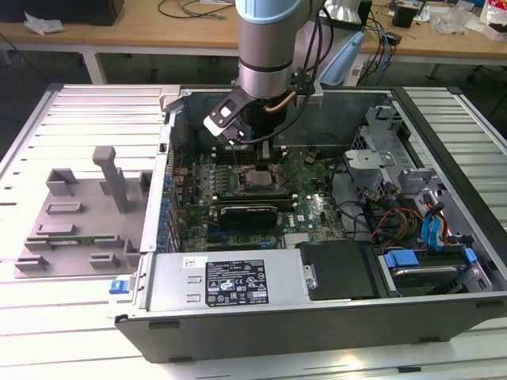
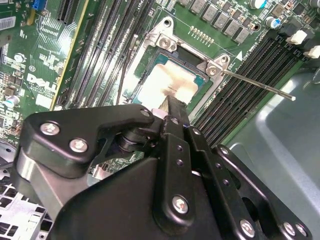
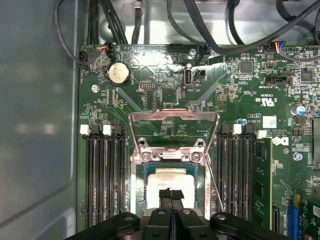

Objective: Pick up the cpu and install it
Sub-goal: 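Close the cpu cover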

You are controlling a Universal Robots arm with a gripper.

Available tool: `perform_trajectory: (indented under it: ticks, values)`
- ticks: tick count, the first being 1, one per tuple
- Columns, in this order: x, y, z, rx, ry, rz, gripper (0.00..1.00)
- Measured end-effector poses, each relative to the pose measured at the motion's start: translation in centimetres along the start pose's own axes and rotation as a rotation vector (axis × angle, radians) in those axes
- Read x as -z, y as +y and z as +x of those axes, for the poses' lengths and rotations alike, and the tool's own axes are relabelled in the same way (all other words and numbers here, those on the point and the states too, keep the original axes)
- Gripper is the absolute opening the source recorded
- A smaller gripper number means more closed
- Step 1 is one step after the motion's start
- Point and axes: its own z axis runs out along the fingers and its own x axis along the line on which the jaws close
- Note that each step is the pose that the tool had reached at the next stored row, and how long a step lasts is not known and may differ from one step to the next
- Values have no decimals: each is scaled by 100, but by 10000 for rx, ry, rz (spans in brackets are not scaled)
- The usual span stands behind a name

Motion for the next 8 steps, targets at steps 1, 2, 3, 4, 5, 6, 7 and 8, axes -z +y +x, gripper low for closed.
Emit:
perform_trajectory:
  ticks: [1, 2, 3, 4, 5, 6, 7, 8]
  values:
    - [0, 0, 0, 0, 1, 1, 11]
    - [27, 1, 0, 1, -2, 2, 11]
    - [63, 3, 1, 0, -1, 2, 11]
    - [107, 5, 2, 0, 1, 1, 11]
    - [162, 7, 4, 1, -1, 2, 11]
    - [195, 9, 5, 1, -2, 1, 11]
    - [217, 10, 5, 1, -2, 1, 11]
    - [273, 12, 7, 1, -6, 2, 11]
